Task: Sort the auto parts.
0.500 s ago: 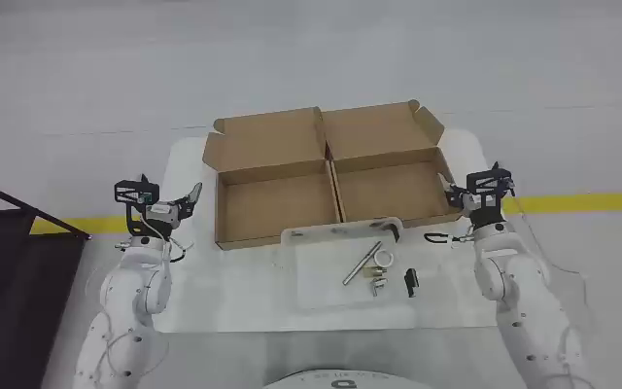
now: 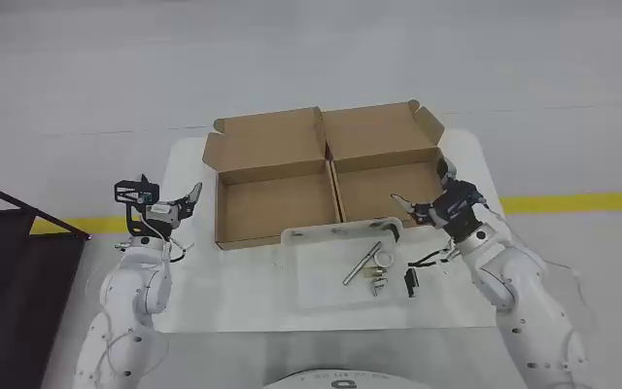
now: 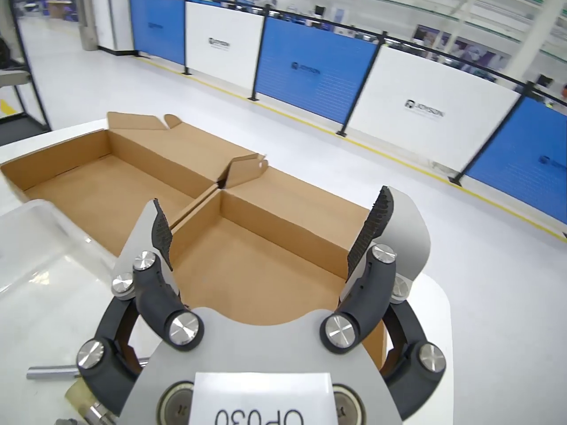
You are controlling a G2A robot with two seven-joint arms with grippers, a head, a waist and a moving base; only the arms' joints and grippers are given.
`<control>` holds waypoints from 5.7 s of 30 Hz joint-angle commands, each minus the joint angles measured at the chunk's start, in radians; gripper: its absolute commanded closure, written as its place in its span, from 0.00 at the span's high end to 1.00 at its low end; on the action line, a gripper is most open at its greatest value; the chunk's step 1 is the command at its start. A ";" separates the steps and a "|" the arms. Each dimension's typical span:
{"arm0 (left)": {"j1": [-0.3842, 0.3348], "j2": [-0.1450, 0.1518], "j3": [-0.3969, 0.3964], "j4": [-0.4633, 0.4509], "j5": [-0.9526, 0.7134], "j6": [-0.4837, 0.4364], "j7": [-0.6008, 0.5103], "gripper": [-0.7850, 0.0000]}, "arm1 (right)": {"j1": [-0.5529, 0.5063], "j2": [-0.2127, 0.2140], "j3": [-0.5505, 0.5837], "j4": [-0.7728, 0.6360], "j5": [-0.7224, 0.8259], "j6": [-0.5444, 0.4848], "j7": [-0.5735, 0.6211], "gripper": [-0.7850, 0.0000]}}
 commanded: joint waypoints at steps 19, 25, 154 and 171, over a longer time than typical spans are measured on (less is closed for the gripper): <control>0.000 0.000 0.000 0.000 0.000 0.000 0.000 1.00 | 0.083 0.039 -0.091 0.105 0.259 -0.565 0.032 1.00; 0.000 0.000 0.000 0.000 0.000 0.000 0.000 1.00 | 0.121 0.096 -0.164 0.137 0.380 -0.565 0.187 0.73; 0.000 0.000 0.000 0.000 0.000 0.000 0.000 1.00 | 0.535 0.211 -0.699 0.277 0.598 -0.248 1.063 0.41; 0.000 0.000 0.000 0.000 0.000 0.000 0.000 1.00 | 0.568 0.202 -0.718 0.269 0.587 -0.249 0.981 0.00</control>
